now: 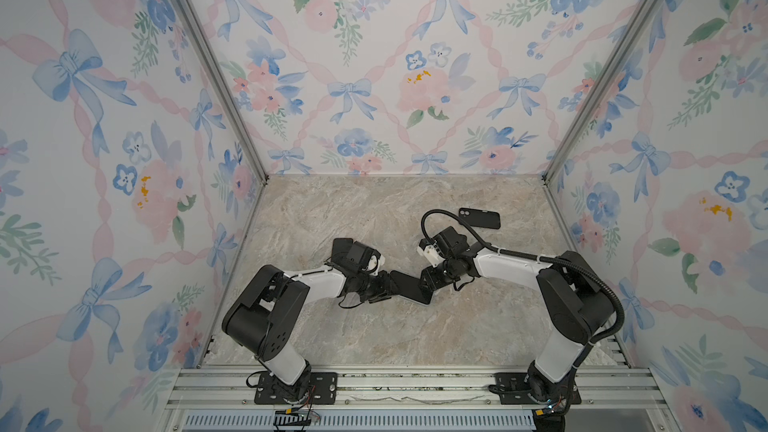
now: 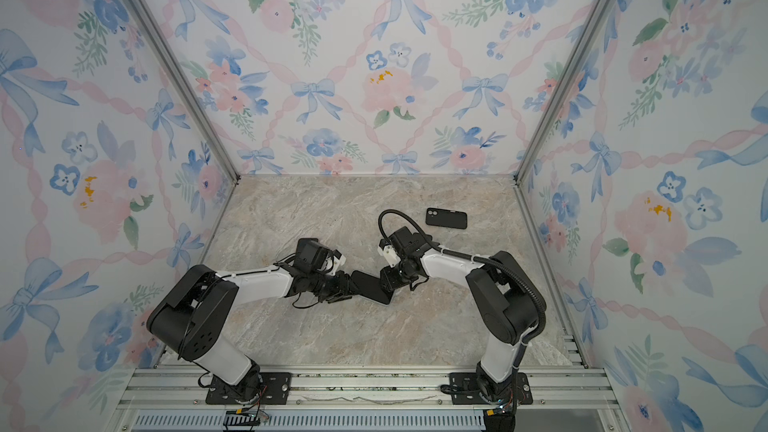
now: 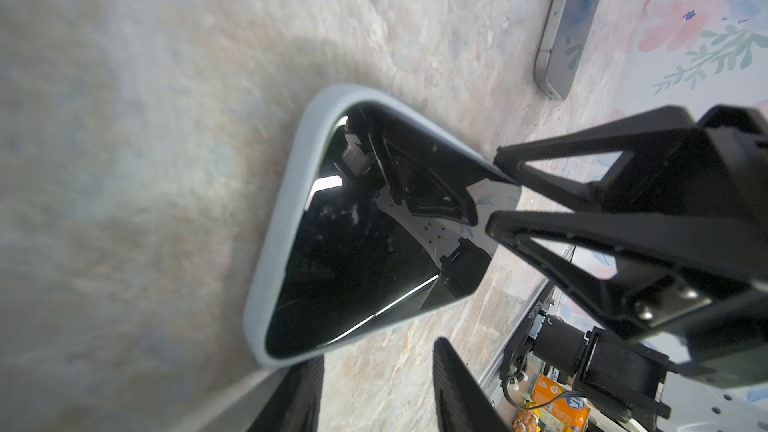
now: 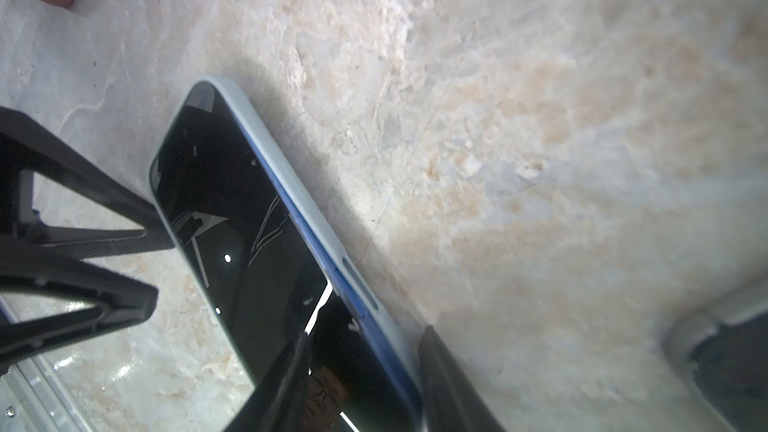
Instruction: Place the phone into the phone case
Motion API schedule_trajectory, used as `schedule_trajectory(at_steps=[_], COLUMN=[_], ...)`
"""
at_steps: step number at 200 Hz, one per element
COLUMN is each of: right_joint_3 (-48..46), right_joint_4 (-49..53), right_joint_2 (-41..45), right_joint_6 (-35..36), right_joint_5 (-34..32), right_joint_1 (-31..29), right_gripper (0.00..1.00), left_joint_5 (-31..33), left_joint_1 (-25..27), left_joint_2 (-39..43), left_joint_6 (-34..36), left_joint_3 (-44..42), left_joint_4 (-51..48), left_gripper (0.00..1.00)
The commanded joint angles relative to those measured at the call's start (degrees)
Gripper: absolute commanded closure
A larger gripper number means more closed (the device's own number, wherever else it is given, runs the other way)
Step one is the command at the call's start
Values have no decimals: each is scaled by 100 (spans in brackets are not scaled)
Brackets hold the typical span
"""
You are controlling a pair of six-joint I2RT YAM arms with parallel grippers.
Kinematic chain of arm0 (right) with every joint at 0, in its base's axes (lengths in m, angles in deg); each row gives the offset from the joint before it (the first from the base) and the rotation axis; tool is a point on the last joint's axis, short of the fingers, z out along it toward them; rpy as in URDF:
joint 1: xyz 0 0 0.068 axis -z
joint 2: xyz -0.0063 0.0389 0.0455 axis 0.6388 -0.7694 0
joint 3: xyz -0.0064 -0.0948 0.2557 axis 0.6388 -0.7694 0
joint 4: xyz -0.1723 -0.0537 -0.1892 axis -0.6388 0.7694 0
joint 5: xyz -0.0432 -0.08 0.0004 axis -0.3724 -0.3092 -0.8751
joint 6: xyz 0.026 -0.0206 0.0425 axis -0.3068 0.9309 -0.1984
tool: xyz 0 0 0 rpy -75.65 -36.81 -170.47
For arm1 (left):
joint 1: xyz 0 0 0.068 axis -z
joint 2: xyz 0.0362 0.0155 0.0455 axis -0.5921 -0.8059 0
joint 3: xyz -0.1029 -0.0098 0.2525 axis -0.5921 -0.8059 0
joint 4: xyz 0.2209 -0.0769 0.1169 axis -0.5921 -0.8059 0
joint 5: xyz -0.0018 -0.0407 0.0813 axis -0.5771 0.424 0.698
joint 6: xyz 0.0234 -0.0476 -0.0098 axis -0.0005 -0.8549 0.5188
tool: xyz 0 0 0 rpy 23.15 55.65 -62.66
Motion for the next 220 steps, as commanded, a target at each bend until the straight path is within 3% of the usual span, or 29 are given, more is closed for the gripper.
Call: schedule_trajectory(at_steps=[1, 64, 102, 139, 220], right_joint_3=[-148, -402, -667, -783, -934], right_joint_4=[237, 391, 406, 308, 277], right_joint_2=[268, 560, 996, 911, 932], right_joint_6=[-302, -1245, -1732, -1638, -1644], right_joint_5=[84, -266, -343, -142, -32], right_joint_1=[-216, -545, -546, -517, -592], right_gripper=[58, 66, 73, 78, 82], left_joint_5=[180, 61, -152, -404, -199], left_joint_1=[-93, -139, -114, 122, 449], left_joint_2=[-348, -857, -628, -369, -439], left_joint_6=[262, 386, 307, 220, 43], left_joint_3=[152, 796, 575, 335, 257], left_joint_4=[-113, -114, -114, -114, -114], left_gripper=[55, 56, 56, 56, 59])
